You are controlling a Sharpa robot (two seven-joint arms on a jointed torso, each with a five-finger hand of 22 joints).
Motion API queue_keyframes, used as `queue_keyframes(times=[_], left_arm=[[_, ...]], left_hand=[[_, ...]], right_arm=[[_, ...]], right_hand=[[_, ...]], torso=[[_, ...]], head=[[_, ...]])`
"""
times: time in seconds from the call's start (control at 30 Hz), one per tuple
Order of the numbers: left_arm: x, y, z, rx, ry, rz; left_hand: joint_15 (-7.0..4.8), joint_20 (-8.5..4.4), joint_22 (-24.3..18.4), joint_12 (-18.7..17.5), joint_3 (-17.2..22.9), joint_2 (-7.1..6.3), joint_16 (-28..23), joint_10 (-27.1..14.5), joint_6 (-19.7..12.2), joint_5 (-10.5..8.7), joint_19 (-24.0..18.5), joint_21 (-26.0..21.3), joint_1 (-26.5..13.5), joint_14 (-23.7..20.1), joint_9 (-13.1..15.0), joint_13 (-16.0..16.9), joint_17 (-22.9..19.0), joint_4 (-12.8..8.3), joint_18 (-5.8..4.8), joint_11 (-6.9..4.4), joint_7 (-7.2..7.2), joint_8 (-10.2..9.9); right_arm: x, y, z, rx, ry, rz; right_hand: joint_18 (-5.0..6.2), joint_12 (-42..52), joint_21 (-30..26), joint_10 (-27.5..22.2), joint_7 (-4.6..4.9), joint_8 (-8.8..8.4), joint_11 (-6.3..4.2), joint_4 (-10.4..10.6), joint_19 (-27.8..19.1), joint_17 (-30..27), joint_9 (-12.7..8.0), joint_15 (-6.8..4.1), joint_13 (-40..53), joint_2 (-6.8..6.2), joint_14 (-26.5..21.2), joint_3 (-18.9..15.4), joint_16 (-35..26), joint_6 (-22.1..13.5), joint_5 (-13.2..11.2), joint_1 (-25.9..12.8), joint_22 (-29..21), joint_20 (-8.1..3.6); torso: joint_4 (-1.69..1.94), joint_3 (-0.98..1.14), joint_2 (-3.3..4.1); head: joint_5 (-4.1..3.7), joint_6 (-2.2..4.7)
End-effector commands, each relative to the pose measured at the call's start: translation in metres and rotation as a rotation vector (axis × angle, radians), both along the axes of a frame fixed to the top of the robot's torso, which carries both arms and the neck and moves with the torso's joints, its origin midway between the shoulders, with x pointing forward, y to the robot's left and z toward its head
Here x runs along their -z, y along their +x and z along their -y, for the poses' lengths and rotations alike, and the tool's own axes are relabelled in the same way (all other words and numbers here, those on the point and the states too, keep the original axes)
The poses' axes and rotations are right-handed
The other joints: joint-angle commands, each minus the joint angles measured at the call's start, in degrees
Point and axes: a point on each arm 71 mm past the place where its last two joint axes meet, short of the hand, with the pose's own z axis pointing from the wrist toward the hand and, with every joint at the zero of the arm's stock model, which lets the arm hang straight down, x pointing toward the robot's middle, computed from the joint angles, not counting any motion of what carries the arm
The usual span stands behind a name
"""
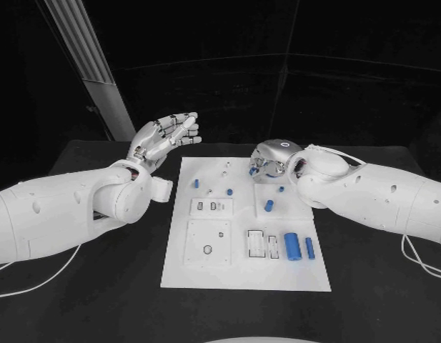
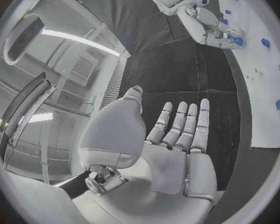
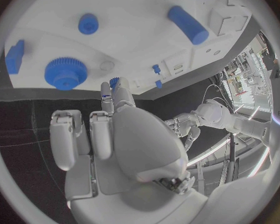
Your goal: Assemble the parts on the task board
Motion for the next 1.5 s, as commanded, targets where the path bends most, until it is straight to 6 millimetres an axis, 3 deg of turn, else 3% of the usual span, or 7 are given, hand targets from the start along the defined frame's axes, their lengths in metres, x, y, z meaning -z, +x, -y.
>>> queue_keyframes(times=[0.03,0.23,0.87,1.2,1.37,1.5], left_arm=[[-0.016,-0.004,-0.001,0.011,-0.078,0.21],[-0.016,-0.004,0.001,0.014,-0.078,0.21],[-0.016,-0.002,0.004,0.018,-0.079,0.213],[-0.016,-0.002,0.004,0.02,-0.079,0.213],[-0.016,-0.001,0.004,0.019,-0.079,0.213],[-0.016,-0.002,0.004,0.02,-0.079,0.213]], left_hand=[[0.1,-0.1,-0.1,-0.2,0.2,0.59,-0.3,0.3,-0.4,-0.25,-0.5,0.0,0.2,-0.4,-0.1,0.0,0.0,0.0,0.75,0.11,7.46,0.4],[0.1,-0.1,-0.1,-0.2,0.2,0.65,-0.3,0.3,-0.5,-0.24,-0.5,0.0,0.2,-0.4,-0.1,0.0,0.0,0.0,0.74,0.11,7.46,0.4],[0.13,-0.1,-0.1,-0.2,0.2,0.85,-0.4,0.2,-0.7,-0.17,-0.6,0.0,0.5,-0.5,-0.1,0.0,0.0,0.0,0.7,0.12,7.47,0.5],[0.13,-0.1,-0.1,-0.3,0.3,0.92,-0.4,0.2,-0.7,-0.15,-0.6,0.0,0.5,-0.5,-0.1,0.0,0.0,0.0,0.7,0.13,7.48,0.5],[0.13,-0.1,-0.1,-0.3,0.3,0.92,-0.4,0.2,-0.7,-0.15,-0.6,0.0,0.5,-0.5,-0.1,0.0,0.0,0.0,0.7,0.13,7.48,0.5],[0.14,-0.1,-0.1,-0.3,0.3,0.97,-0.4,0.2,-0.8,-0.14,-0.6,0.0,0.5,-0.5,-0.1,0.0,0.0,0.0,0.69,0.13,7.48,0.5]], right_arm=[[-0.02,-0.001,-0.005,-0.054,0.1,0.145],[-0.026,0.003,-0.009,-0.063,0.121,0.172],[-0.018,0.023,-0.037,-0.077,0.076,0.127],[-0.014,0.029,-0.045,-0.077,0.052,0.1],[-0.011,0.031,-0.049,-0.074,0.037,0.08],[-0.01,0.033,-0.05,-0.069,0.028,0.069]], right_hand=[[-0.43,-0.5,0.2,0.6,0.09,-0.3,0.0,0.5,6.0,2.8,0.0,-0.08,0.0,-0.03,4.1,0.0,0.2,0.5,0.1,0.8,15.1,-0.19],[-0.43,-0.8,0.2,0.8,0.16,-0.46,0.08,0.7,6.0,2.9,0.0,-0.02,0.0,-0.11,4.1,0.0,0.2,0.6,0.0,0.9,15.1,-0.14],[-0.43,-2.3,0.2,0.9,0.34,-1.2,0.3,1.3,6.0,2.9,-0.2,0.17,0.0,-0.2,4.1,0.0,0.2,0.6,0.1,1.7,15.1,0.05],[-0.43,-2.8,0.2,0.9,0.43,-1.47,0.42,1.5,6.0,2.8,-0.2,0.26,0.0,-0.23,4.1,0.0,0.2,0.5,0.1,1.9,15.1,0.13],[-0.43,-3.2,0.2,0.8,0.48,-1.69,0.5,1.7,6.0,2.9,-0.2,0.34,0.0,-0.27,4.1,0.0,0.3,0.5,0.1,2.0,15.1,0.19],[-0.43,-3.4,0.2,0.7,0.49,-1.77,0.52,1.7,6.0,2.9,-0.2,0.36,0.0,-0.3,4.1,0.0,0.3,0.4,0.1,2.1,15.1,0.22]], torso=[[-0.03,-0.04,0.09],[0.02,-0.03,0.07],[0.09,0.02,0.15],[-0.08,-0.01,0.09],[-0.04,0.0,0.07],[0.0,0.01,0.1]], head=[[0.08,0.18],[0.53,0.36],[1.74,0.93],[2.3,0.58],[1.95,0.56],[2.18,0.44]])
